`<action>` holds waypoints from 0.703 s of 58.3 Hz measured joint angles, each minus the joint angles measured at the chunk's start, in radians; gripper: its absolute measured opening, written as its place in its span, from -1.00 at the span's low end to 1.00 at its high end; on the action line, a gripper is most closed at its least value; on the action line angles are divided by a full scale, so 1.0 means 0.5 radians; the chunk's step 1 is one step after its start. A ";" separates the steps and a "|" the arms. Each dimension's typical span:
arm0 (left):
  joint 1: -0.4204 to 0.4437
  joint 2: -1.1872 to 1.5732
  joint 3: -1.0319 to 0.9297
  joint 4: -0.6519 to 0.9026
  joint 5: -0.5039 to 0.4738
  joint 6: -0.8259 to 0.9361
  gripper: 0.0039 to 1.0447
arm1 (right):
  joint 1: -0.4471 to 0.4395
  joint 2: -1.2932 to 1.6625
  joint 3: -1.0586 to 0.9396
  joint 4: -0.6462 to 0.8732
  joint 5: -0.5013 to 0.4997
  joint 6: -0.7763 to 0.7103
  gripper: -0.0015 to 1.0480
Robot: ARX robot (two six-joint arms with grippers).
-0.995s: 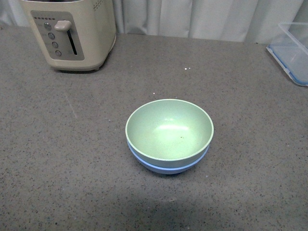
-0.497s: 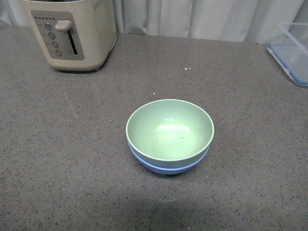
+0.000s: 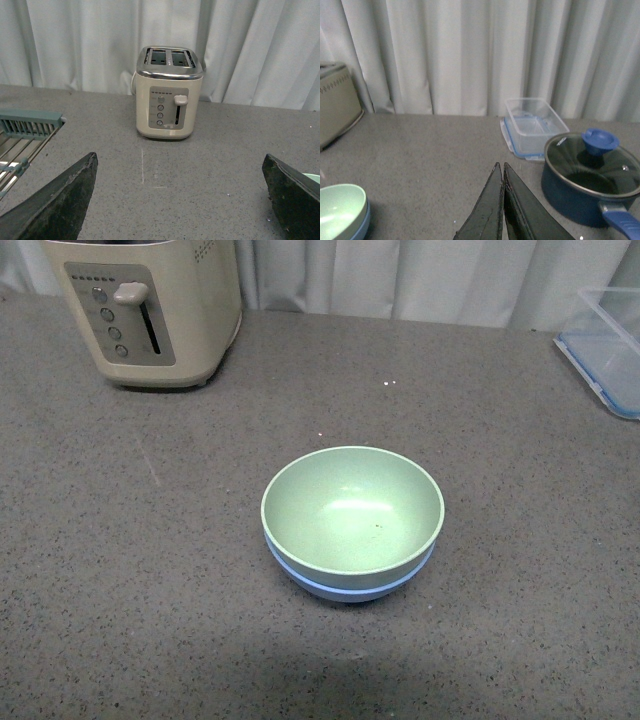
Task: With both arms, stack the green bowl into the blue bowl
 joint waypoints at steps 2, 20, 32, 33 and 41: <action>0.000 0.000 0.000 0.000 0.001 0.000 0.88 | 0.000 0.000 0.000 -0.001 -0.004 0.000 -0.98; 0.000 0.000 0.000 0.000 0.000 0.000 0.88 | 0.000 0.000 0.000 -0.009 -0.002 0.000 0.00; 0.000 0.000 0.000 0.000 0.000 0.000 0.88 | 0.000 0.005 0.000 -0.009 -0.002 0.000 0.67; 0.000 0.000 0.000 0.000 0.000 0.000 0.88 | 0.000 0.004 0.000 -0.009 -0.002 0.000 0.74; 0.000 0.000 0.000 0.000 0.000 0.000 0.88 | 0.000 0.000 0.000 -0.009 -0.002 0.001 0.82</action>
